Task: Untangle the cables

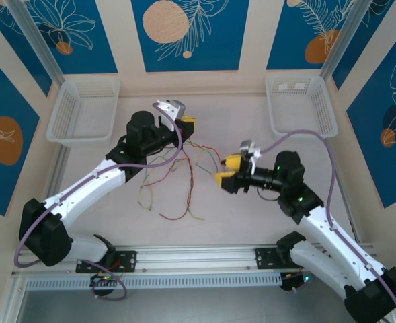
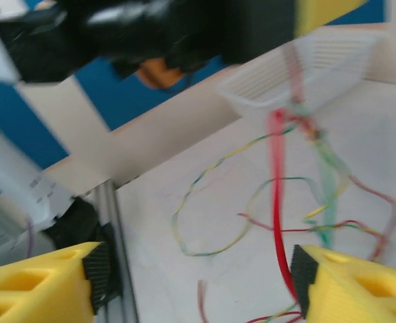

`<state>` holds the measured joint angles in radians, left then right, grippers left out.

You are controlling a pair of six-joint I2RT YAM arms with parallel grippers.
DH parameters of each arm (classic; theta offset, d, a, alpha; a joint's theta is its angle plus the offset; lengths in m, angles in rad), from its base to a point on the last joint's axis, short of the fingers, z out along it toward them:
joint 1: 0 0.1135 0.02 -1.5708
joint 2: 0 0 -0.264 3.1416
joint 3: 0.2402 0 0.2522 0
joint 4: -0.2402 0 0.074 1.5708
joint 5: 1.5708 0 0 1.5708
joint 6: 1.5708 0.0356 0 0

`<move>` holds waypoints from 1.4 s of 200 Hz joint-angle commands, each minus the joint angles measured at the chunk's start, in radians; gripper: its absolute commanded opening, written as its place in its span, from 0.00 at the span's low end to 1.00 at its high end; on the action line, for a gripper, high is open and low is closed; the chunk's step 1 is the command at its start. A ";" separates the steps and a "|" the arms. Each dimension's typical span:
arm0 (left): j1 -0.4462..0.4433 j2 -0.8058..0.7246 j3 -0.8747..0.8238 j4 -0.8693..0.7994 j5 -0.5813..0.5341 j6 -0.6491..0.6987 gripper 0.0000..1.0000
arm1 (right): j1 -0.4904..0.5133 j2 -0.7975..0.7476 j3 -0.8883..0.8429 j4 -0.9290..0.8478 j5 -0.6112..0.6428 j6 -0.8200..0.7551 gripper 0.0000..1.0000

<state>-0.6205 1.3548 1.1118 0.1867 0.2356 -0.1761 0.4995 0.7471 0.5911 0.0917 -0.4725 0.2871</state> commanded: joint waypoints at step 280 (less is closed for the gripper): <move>0.009 -0.058 0.008 -0.023 -0.099 -0.001 0.00 | -0.046 -0.202 -0.012 -0.002 0.331 -0.071 0.95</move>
<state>-0.6197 1.3075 1.1118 0.1684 0.2134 -0.2180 0.4347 0.6098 0.5148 0.2691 -0.1780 0.2581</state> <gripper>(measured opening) 0.074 0.976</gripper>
